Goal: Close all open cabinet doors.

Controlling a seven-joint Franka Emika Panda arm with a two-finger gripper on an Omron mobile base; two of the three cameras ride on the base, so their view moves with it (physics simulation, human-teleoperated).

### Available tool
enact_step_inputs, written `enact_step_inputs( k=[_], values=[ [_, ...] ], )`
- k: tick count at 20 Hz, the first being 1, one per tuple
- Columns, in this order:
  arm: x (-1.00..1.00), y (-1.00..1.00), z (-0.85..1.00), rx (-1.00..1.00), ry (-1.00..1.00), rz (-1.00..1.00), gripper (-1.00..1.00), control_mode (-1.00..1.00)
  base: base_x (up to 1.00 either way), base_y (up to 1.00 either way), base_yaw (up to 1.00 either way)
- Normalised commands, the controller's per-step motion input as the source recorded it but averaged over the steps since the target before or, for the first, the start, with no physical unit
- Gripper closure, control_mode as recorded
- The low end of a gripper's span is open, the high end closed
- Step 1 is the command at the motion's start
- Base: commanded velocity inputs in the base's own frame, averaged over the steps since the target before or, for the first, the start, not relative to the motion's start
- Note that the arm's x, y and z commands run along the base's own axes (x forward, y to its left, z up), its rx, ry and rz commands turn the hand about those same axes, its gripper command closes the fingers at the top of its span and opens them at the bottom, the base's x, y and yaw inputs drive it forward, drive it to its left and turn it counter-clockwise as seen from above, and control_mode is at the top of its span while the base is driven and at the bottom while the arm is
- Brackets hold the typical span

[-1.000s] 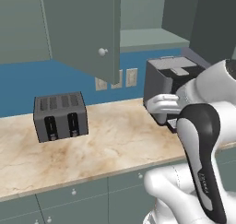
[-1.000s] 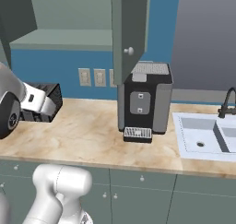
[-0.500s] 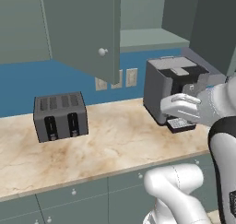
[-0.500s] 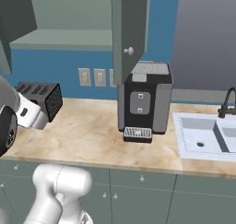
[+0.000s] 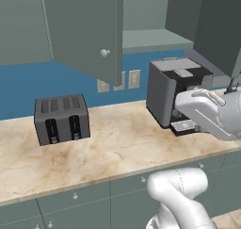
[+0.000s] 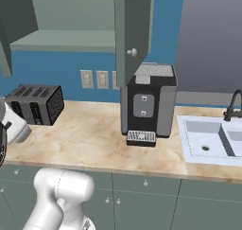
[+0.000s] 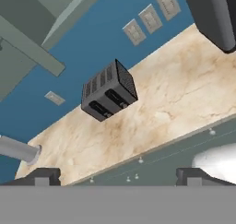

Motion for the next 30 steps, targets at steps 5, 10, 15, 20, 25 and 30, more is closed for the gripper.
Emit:
enact_step_inputs(
  k=[5, 10, 15, 20, 25, 30],
  values=[
    [-0.25, 0.39, 0.26, 0.15, 0.03, -0.07, -1.0, -1.0, 0.0, 0.0, 0.0],
    [-0.14, 0.41, 0.29, 0.17, 0.03, -0.05, -1.0, -1.0, 0.0, 0.0, 0.0],
    [-0.01, 0.51, 0.24, 0.14, 0.0, -0.12, -1.0, -1.0, 0.0, 0.0, 0.0],
    [0.1, 0.61, 0.08, 0.04, 0.0, -0.23, -1.0, -1.0, 0.0, 0.0, 0.0],
    [0.37, 0.52, 0.01, 0.01, -0.09, -0.2, -1.0, -1.0, 0.0, 0.0, 0.0],
    [0.45, 0.35, 0.06, 0.0, -0.18, -0.21, -1.0, -1.0, 0.0, 0.0, 0.0]
  ],
)
